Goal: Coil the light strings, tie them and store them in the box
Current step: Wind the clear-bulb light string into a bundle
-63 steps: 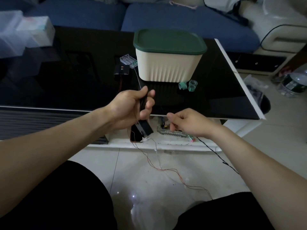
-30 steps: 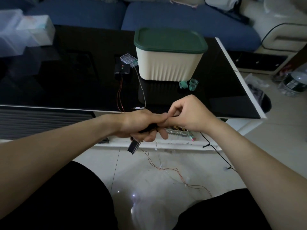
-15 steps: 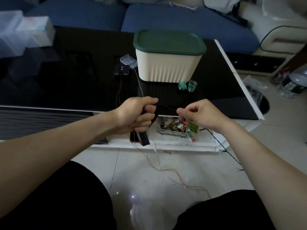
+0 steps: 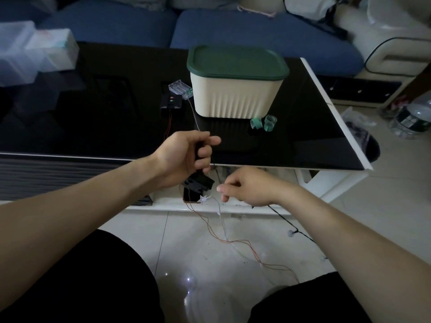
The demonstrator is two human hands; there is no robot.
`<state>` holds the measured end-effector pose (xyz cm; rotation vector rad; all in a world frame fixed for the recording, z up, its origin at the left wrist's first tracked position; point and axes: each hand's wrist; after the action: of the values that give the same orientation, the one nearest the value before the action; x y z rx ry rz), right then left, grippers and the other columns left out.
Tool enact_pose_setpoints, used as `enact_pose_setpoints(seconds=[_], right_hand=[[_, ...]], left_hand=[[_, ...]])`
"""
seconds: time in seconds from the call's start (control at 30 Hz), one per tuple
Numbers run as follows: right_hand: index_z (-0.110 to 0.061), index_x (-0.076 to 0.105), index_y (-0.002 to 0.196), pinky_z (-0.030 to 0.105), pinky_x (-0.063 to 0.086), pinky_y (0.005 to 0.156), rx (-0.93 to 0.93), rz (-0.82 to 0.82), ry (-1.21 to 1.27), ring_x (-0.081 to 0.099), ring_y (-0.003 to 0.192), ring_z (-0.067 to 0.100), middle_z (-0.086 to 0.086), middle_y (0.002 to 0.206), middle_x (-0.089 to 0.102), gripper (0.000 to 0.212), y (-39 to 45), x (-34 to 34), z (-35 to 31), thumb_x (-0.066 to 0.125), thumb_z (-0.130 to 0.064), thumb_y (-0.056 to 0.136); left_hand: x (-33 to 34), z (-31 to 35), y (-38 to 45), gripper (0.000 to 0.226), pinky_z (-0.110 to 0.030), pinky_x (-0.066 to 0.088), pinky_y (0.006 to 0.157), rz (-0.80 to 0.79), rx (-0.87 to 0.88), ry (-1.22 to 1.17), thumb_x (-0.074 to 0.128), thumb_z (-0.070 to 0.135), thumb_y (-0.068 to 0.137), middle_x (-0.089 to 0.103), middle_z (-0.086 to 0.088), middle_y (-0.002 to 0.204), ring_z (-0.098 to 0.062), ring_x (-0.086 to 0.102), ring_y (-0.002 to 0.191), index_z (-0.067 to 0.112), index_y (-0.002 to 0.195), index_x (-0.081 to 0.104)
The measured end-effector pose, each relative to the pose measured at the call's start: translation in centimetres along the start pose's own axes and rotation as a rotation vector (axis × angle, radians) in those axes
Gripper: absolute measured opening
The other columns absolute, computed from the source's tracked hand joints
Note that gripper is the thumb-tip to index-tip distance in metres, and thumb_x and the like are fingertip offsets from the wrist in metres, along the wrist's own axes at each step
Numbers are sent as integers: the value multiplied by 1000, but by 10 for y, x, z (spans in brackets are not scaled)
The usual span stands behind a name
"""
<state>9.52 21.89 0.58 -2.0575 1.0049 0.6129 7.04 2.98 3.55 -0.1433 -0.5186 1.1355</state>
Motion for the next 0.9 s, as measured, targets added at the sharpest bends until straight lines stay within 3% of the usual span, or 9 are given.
enact_pose_setpoints(seconds=[0.13, 0.23, 0.3, 0.37, 0.43, 0.53, 0.67, 0.73, 0.9], right_hand=[[-14, 73, 83, 12, 34, 50, -79, 19, -79, 54, 52, -4, -16, 50, 57, 38, -1, 16, -25, 50, -35, 104], [-10, 55, 69, 31, 39, 58, -156, 31, -111, 50, 58, 17, 0, 62, 57, 40, -3, 26, -34, 54, -32, 102], [-17, 47, 64, 36, 44, 63, -199, 45, -98, 52, 66, 20, 4, 66, 53, 40, -4, 28, -37, 54, -30, 102], [-15, 53, 66, 38, 47, 70, -241, 79, -72, 56, 79, 17, 6, 72, 56, 37, -6, 26, -41, 54, -27, 101], [-14, 57, 64, 32, 42, 60, -275, 128, -33, 52, 63, 9, 1, 63, 56, 36, -7, 22, -42, 57, -21, 100], [-22, 66, 65, 17, 35, 49, -267, 182, 44, 50, 50, 6, -8, 50, 53, 32, -8, 15, -38, 62, -19, 97], [-15, 79, 77, 10, 43, 61, -267, 203, 144, 63, 59, -3, -7, 61, 70, 19, -10, 10, -34, 69, -18, 93], [-13, 79, 75, 12, 48, 67, -287, 219, 194, 67, 65, -2, -6, 64, 73, 19, -11, 10, -33, 70, -16, 92], [-16, 77, 70, 10, 42, 57, -296, 374, 290, 61, 53, -1, -9, 57, 69, 15, -11, 2, -27, 89, -23, 74]], left_hand=[[4, 0, -1, 26, -35, 52, 80, -22, 6, -22, 45, 19, 99, 65, -6, 78, -19, 63, 68, 2, 117, 54], [8, 0, -3, 23, -39, 53, 94, -59, -9, -27, 42, 18, 100, 71, -19, 99, -28, 71, 90, 0, 112, 51], [9, -7, -1, 30, -36, 58, 88, -47, -16, 86, 43, 14, 102, 71, -25, 103, -30, 70, 94, -11, 104, 58], [10, -15, 3, 26, -33, 57, 75, -11, 7, 276, 47, 12, 102, 72, -18, 85, -26, 68, 80, -4, 87, 62], [10, -21, 5, 30, -32, 46, 65, 30, 12, 439, 51, 17, 101, 58, -8, 66, -21, 56, 65, 7, 73, 54], [5, -21, 6, 45, -34, 44, 69, -20, -25, 566, 47, 36, 102, 53, -16, 72, -28, 50, 69, -2, 80, 56], [4, -18, 1, 68, -35, 46, 68, -162, -41, 662, 29, 40, 107, 63, -29, 75, -34, 56, 69, -14, 83, 63], [3, -16, 1, 69, -34, 48, 67, -176, -30, 702, 24, 38, 108, 65, -27, 72, -34, 57, 67, -9, 78, 65], [-6, -16, 0, 72, -39, 41, 67, -291, -113, 705, 19, 41, 108, 57, -16, 53, -28, 42, 50, -7, 81, 65]])
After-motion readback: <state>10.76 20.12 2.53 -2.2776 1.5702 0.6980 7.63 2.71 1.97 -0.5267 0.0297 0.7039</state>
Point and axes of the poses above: each hand's wrist, its own y-axis towards the middle knuckle, its own x-axis out of the palm, z = x × y
